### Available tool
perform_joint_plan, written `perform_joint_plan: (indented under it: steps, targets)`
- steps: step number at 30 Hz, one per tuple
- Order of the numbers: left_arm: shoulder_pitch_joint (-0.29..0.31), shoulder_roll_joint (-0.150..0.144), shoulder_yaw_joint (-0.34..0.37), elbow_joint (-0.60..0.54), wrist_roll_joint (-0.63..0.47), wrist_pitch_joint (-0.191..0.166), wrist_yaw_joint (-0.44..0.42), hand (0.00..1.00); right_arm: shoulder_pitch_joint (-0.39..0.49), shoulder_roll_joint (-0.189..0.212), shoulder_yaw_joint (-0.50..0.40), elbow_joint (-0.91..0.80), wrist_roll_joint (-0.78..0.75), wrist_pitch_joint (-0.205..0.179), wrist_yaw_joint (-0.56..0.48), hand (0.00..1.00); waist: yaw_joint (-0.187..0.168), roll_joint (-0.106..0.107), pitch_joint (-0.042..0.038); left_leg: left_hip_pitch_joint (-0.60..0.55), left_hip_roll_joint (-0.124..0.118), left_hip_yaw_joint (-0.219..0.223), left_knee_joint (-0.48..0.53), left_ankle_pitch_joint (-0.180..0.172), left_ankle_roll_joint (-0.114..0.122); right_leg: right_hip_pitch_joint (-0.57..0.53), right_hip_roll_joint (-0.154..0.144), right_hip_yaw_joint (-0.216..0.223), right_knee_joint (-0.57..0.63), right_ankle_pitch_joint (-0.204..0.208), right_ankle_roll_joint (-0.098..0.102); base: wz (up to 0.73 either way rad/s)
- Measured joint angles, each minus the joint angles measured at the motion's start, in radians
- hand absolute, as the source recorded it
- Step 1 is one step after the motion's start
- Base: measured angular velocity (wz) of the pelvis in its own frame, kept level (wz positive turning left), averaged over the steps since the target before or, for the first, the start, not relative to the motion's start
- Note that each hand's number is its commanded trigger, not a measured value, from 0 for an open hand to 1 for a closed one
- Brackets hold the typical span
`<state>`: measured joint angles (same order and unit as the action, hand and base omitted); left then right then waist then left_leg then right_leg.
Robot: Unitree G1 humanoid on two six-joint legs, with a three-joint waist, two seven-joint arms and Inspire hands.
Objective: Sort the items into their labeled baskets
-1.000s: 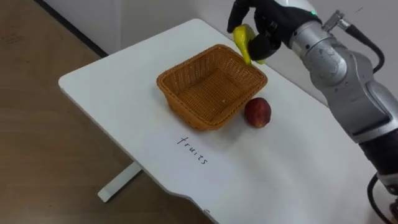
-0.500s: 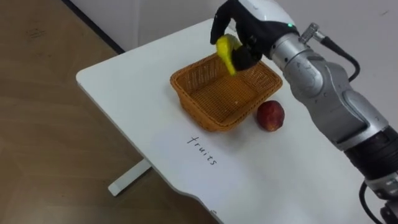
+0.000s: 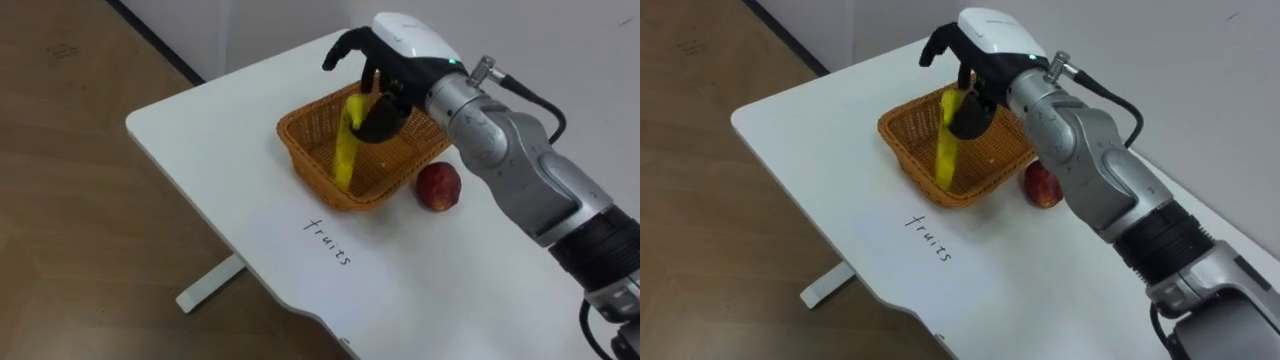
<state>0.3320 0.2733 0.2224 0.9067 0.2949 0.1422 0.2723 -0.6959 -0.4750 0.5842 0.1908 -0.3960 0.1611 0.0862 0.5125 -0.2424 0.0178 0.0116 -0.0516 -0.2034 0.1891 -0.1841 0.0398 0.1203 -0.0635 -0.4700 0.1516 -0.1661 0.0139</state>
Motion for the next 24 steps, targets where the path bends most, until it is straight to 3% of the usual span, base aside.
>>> perform_joint_plan:
  steps: [11, 20, 24]
  targets:
    - [-0.001, 0.014, -0.004, 0.001, 0.000, -0.001, 0.000, 0.00, 0.000, 0.000, 0.006, 0.015, -0.001, -0.019, 0.000, 0.00, -0.007, -0.006, -0.0005, 0.000, 0.000, -0.001, 0.000, 0.000, 0.000, 0.000, 0.003, 0.003, 0.000, 0.000, 0.000, 0.00]
    - [-0.013, 0.014, -0.005, 0.018, 0.001, -0.025, -0.002, 0.00, 0.000, -0.001, 0.006, 0.016, -0.001, -0.040, 0.000, 0.00, -0.014, -0.008, -0.0010, -0.001, 0.000, 0.001, -0.001, 0.000, 0.000, -0.002, 0.004, 0.008, 0.000, 0.000, 0.000, 0.00]
    - [-0.014, 0.014, -0.003, 0.019, 0.002, -0.026, -0.017, 0.00, 0.000, -0.008, 0.005, 0.021, -0.002, -0.049, -0.001, 0.00, -0.018, -0.010, -0.0020, 0.000, 0.000, 0.003, -0.001, 0.000, 0.000, -0.003, 0.005, 0.031, -0.001, 0.000, 0.000, 0.00]
